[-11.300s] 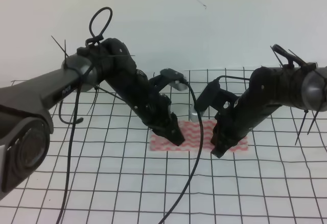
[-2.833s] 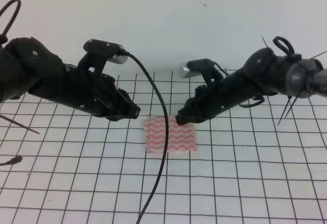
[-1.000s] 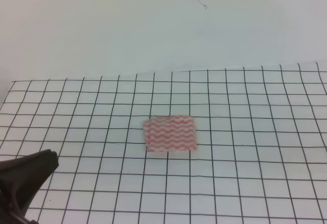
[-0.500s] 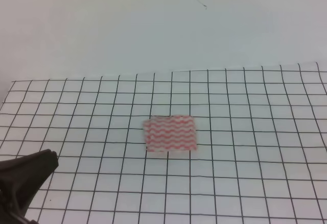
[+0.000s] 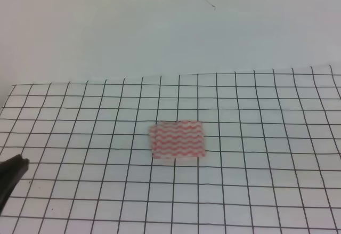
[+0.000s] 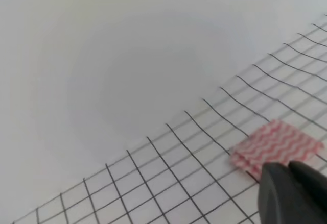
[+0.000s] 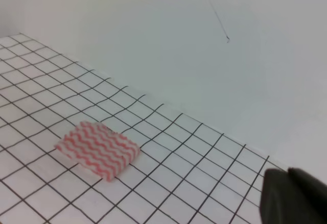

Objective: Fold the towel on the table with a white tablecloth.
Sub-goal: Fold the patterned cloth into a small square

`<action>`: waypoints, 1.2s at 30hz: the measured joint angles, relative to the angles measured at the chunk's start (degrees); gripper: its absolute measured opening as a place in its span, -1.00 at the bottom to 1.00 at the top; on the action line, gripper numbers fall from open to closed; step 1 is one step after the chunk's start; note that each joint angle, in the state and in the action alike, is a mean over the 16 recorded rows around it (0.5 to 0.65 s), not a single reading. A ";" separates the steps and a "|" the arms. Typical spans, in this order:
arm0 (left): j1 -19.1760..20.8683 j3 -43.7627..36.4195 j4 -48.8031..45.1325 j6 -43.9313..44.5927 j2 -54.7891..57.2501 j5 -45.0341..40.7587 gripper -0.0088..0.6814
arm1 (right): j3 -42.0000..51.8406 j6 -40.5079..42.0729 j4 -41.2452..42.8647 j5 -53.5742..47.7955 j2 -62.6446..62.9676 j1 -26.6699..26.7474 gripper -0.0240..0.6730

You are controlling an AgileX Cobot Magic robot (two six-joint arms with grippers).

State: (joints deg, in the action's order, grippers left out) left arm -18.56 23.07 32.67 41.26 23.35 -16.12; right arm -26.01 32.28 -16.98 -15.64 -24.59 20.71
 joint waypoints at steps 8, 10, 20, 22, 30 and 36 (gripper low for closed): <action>2.87 -10.65 -12.15 -17.50 -11.88 5.91 -0.98 | 0.00 0.00 0.00 0.03 -0.04 0.00 -0.93; 4.28 -13.69 -14.42 -22.38 -14.96 6.60 -0.98 | 0.00 0.00 0.00 0.04 -0.04 0.00 -0.93; 11.67 -22.60 -18.77 -33.51 -23.89 1.40 -0.98 | 0.00 0.00 0.00 0.10 -0.04 0.00 -0.93; 12.55 -23.10 -19.06 -34.40 -24.34 0.18 -0.98 | 0.00 0.00 0.00 0.10 -0.04 0.00 -0.93; 13.60 -23.88 -19.96 -35.71 -24.64 -2.28 -0.98 | 0.00 0.00 0.00 0.10 -0.04 0.00 -0.93; 13.60 -23.87 -19.96 -36.01 -24.64 -2.09 -0.98 | 0.00 0.00 0.00 0.10 -0.04 0.00 -0.93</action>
State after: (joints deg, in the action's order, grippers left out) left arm -4.96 -0.81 12.71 5.25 -1.28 -18.21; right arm -26.01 32.28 -16.98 -15.53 -24.64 20.71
